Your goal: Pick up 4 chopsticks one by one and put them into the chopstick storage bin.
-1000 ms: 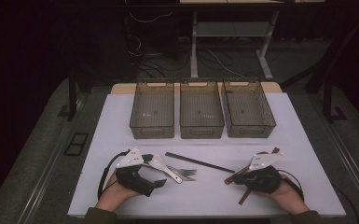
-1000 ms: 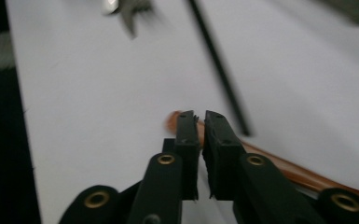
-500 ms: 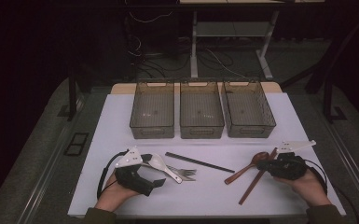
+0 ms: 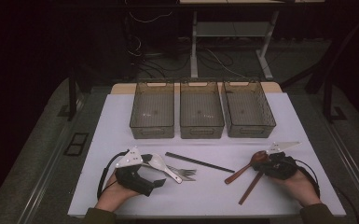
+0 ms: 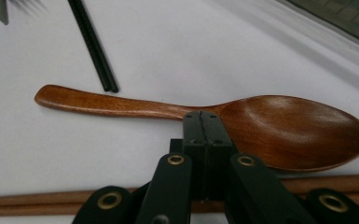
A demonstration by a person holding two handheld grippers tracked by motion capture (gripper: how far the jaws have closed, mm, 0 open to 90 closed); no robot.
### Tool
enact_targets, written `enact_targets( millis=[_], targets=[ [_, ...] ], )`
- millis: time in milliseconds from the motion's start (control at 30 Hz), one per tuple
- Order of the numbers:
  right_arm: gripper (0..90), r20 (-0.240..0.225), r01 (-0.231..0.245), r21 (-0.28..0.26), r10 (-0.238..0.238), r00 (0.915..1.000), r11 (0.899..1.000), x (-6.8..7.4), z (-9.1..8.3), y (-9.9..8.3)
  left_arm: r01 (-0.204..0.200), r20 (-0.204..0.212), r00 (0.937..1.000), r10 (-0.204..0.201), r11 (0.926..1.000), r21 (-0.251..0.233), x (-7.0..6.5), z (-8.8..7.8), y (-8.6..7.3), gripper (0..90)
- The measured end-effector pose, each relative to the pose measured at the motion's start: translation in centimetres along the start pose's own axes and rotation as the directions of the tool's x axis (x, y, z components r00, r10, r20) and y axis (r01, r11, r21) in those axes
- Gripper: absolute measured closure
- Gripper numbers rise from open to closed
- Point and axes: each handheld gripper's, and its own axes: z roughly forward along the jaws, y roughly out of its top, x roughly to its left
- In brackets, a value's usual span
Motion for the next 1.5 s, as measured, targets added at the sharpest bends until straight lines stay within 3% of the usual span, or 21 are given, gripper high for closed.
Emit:
enact_targets(
  millis=[300, 1100, 1333, 1500],
  targets=[
    [89.2, 0.035, -0.002, -0.007, 0.002, 0.9994, 1.0, -0.6, 0.6, 0.8, 0.001, -0.001, 1.0, -0.001, 1.0, -0.002, 0.0, 0.0, 0.0, 0.0],
    [89.2, 0.061, 0.001, -0.031, 0.001, 0.9981, 1.0, -1.9, 2.7, 3.2, 0.007, -0.004, 1.0, -0.007, 0.9999, -0.007, 0.1, -0.1, 0.0, 0.0],
    [89.2, 0.048, -0.002, -0.043, 0.004, 0.9988, 0.999, -1.6, 2.3, 3.2, 0.011, -0.003, 0.9999, -0.011, 0.9999, -0.008, 0.0, -0.1, -0.1, 0.0],
    [88.9, 0.017, 0.021, -0.035, -0.021, 0.9996, 0.999, -0.7, 1.7, 3.0, 0.011, -0.003, 0.9999, -0.011, 0.9999, -0.01, 0.1, -0.1, -0.1, 0.0]
  ],
)
